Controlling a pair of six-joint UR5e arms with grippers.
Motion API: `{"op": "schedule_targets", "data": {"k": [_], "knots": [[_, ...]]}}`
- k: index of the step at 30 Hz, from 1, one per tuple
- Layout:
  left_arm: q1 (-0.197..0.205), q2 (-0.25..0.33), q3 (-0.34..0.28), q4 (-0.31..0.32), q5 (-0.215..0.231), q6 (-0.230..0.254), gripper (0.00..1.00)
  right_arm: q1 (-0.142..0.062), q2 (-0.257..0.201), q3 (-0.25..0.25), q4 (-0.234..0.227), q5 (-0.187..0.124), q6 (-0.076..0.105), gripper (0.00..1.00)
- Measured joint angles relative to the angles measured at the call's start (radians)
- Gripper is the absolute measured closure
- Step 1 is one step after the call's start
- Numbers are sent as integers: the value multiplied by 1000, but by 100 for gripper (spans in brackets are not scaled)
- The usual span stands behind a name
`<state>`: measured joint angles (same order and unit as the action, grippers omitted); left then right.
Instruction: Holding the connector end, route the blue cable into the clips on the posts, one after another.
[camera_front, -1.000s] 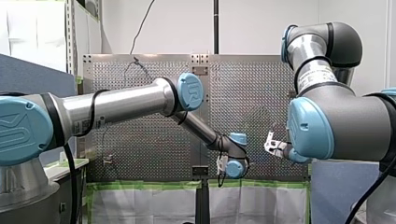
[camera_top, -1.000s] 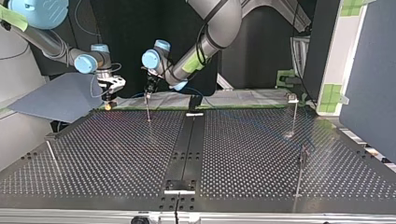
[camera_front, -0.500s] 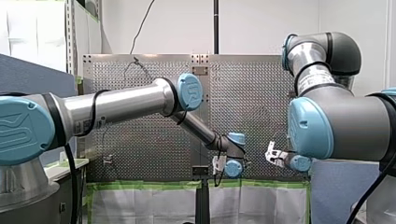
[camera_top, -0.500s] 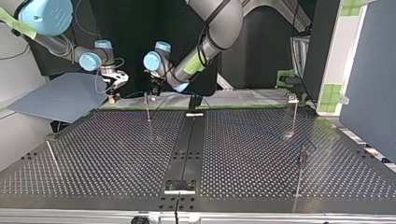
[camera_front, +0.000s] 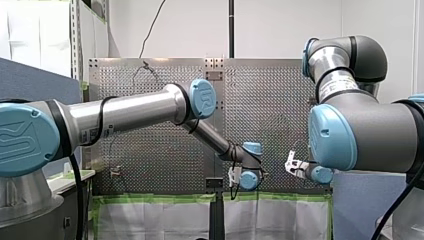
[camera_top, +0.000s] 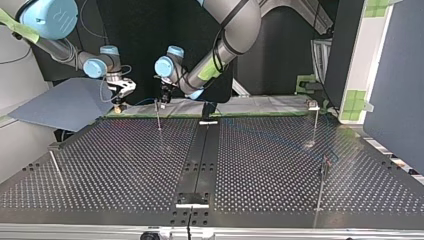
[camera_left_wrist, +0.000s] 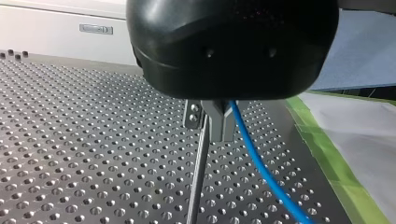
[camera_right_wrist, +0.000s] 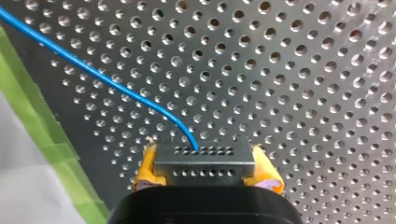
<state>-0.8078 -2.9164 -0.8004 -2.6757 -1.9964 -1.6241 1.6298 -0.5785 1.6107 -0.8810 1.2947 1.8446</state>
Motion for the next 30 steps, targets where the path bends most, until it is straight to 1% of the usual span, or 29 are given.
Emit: {"op": "schedule_targets", "data": {"k": [6,14,19,24,30], "knots": [[8,0,0,1,5,-3,100,-1,0,-19,5,-4,0,100],[35,0,0,0,9,-11,100,2,-1,-33,10,-21,0,100],[46,0,0,0,17,-12,100,3,-1,-47,18,-24,0,100],[55,-1,0,0,48,-25,100,6,-1,-55,21,-24,2,100],[64,-32,1,-17,99,-73,100,8,-1,-64,23,-25,3,100]]}}
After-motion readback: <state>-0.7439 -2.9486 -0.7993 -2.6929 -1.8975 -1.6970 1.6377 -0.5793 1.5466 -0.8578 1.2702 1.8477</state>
